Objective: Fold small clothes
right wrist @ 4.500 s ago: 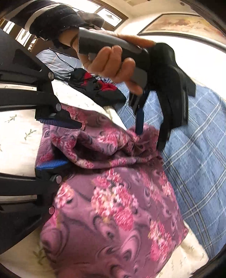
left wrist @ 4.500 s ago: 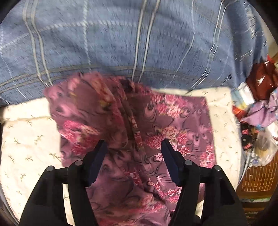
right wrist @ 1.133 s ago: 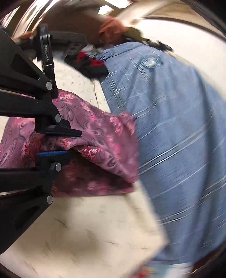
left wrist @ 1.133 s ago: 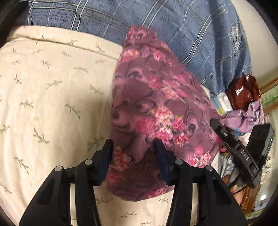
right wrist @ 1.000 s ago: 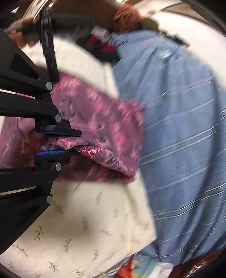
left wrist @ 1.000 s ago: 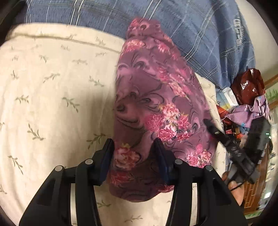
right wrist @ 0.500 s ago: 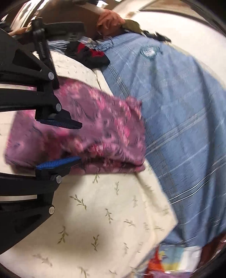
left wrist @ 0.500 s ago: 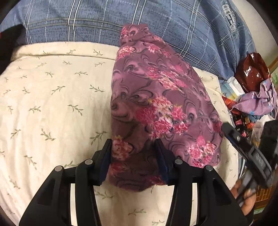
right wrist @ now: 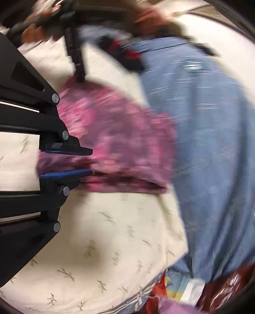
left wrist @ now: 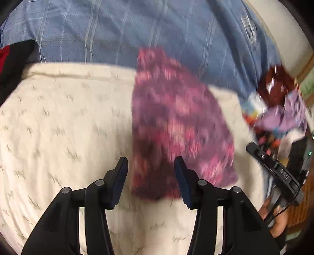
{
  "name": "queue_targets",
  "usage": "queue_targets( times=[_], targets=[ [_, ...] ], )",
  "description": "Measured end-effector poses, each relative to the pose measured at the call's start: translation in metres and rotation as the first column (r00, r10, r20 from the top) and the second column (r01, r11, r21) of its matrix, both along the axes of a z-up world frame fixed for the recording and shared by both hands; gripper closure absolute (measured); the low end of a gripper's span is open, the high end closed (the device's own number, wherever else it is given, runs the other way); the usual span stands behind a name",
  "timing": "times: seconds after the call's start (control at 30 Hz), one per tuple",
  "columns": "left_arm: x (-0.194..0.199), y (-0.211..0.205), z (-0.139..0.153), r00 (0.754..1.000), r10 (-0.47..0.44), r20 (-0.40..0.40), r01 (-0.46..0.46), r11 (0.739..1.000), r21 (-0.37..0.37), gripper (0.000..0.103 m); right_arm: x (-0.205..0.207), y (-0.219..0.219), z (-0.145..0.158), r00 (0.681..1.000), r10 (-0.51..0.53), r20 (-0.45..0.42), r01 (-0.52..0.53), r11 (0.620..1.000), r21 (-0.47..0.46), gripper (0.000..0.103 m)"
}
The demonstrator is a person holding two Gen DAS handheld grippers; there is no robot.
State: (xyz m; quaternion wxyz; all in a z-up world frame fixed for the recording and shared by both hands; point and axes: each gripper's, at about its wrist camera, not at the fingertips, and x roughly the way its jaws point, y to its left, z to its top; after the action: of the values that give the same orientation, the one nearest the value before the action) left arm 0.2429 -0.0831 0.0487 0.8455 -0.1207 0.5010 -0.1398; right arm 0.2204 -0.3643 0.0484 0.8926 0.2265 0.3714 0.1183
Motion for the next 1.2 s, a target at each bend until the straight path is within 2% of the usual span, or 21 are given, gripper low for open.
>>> queue_targets(
  times=[0.03, 0.07, 0.13, 0.2, 0.27, 0.33, 0.37, 0.4, 0.5, 0.57, 0.63, 0.67, 0.73, 0.97, 1.0, 1.03, 1.07, 1.1, 1.13, 1.17, 1.2],
  targets=[
    [0.014, 0.000, 0.004, 1.000, 0.008, -0.006, -0.008, 1.000, -0.007, 0.054, 0.007, -0.008, 0.002, 1.000, -0.022, 0.002, 0.022, 0.997, 0.075, 0.064],
    [0.024, -0.002, 0.006, 1.000, 0.014, -0.010, -0.014, 1.000, -0.003, 0.054, 0.018, -0.011, 0.000, 0.999, -0.031, -0.014, 0.032, 0.991, 0.130, 0.061],
    [0.045, -0.008, 0.005, 1.000, 0.019, -0.022, -0.019, 1.000, 0.013, 0.054, 0.040, -0.005, -0.005, 0.999, -0.026, -0.045, 0.032, 0.990, 0.139, 0.061],
    [0.065, -0.019, -0.003, 0.998, 0.009, -0.057, -0.009, 1.000, 0.008, 0.054, 0.067, 0.006, -0.014, 0.996, -0.023, -0.089, 0.031, 0.995, 0.097, 0.062],
    [0.073, -0.024, -0.013, 0.997, -0.002, -0.072, 0.003, 1.000, 0.016, 0.054, 0.077, 0.013, -0.020, 0.996, -0.021, -0.085, 0.027, 0.997, 0.077, 0.070],
    [0.079, -0.033, -0.027, 0.998, 0.003, -0.066, 0.002, 0.997, 0.077, 0.051, 0.086, 0.017, -0.022, 0.998, -0.026, -0.050, 0.027, 0.999, 0.020, 0.090],
    [0.081, -0.035, -0.034, 0.998, 0.000, -0.060, 0.006, 0.995, 0.100, 0.047, 0.093, 0.018, -0.028, 0.997, -0.034, -0.069, 0.032, 0.999, -0.037, 0.094],
    [0.083, -0.036, -0.041, 0.998, -0.004, -0.064, 0.011, 0.994, 0.108, 0.040, 0.098, 0.017, -0.039, 0.994, -0.032, -0.103, 0.024, 0.997, -0.077, 0.095],
    [0.087, -0.021, -0.051, 0.994, -0.022, -0.103, 0.023, 1.000, 0.006, 0.039, 0.103, 0.013, -0.048, 0.992, 0.004, -0.126, -0.019, 0.993, -0.117, 0.086],
    [0.095, -0.004, -0.044, 0.991, -0.033, -0.131, 0.025, 0.998, -0.061, 0.040, 0.110, 0.005, -0.040, 0.988, 0.034, -0.151, -0.047, 0.995, -0.087, 0.082],
    [0.105, 0.011, -0.028, 0.995, 0.007, -0.095, -0.015, 0.996, -0.083, 0.040, 0.113, -0.010, -0.023, 0.994, -0.007, -0.110, 0.001, 0.998, -0.058, 0.076],
    [0.111, 0.014, -0.021, 0.996, 0.021, -0.081, -0.028, 0.996, -0.086, 0.040, 0.119, -0.021, -0.014, 0.996, -0.030, -0.078, 0.030, 1.000, 0.003, 0.076],
    [0.128, 0.013, -0.014, 0.996, 0.034, -0.082, -0.041, 0.995, -0.088, 0.040, 0.135, -0.032, -0.011, 0.997, -0.030, -0.078, 0.038, 0.993, 0.108, 0.066],
    [0.170, -0.019, -0.032, 0.989, 0.008, -0.147, -0.016, 0.998, -0.054, 0.040, 0.190, -0.022, -0.053, 0.974, -0.066, -0.217, 0.112, 0.972, 0.205, 0.065],
    [0.174, -0.021, -0.032, 0.989, 0.008, -0.149, -0.019, 0.998, -0.068, 0.045, 0.191, -0.019, -0.054, 0.976, -0.048, -0.215, 0.093, 0.975, 0.204, 0.075],
    [0.175, -0.021, -0.028, 0.992, 0.012, -0.127, -0.023, 0.996, -0.081, 0.047, 0.194, -0.012, -0.048, 0.981, -0.019, -0.192, 0.054, 0.983, 0.177, 0.096],
    [0.175, -0.021, -0.023, 0.996, 0.019, -0.087, -0.027, 0.996, -0.086, 0.050, 0.192, -0.007, -0.037, 0.990, 0.008, -0.138, 0.013, 0.989, 0.149, 0.095],
    [0.176, -0.021, -0.015, 0.999, 0.027, -0.020, -0.029, 0.996, -0.081, 0.065, 0.187, -0.004, -0.028, 0.997, 0.023, -0.076, -0.011, 0.989, 0.148, 0.096],
    [0.181, -0.025, -0.015, 0.999, 0.033, -0.006, -0.033, 0.998, -0.055, 0.071, 0.181, -0.005, -0.016, 1.000, 0.021, -0.009, -0.020, 0.990, 0.143, 0.096],
    [0.187, -0.027, -0.021, 0.999, 0.045, -0.029, -0.045, 0.999, -0.026, 0.071, 0.180, -0.008, -0.012, 1.000, 0.000, 0.009, -0.002, 0.992, 0.129, 0.096],
    [0.195, -0.030, -0.034, 0.995, 0.057, -0.082, -0.057, 0.998, 0.002, 0.072, 0.185, -0.012, -0.018, 0.999, -0.019, -0.028, 0.022, 0.994, 0.104, 0.096]
  ],
)
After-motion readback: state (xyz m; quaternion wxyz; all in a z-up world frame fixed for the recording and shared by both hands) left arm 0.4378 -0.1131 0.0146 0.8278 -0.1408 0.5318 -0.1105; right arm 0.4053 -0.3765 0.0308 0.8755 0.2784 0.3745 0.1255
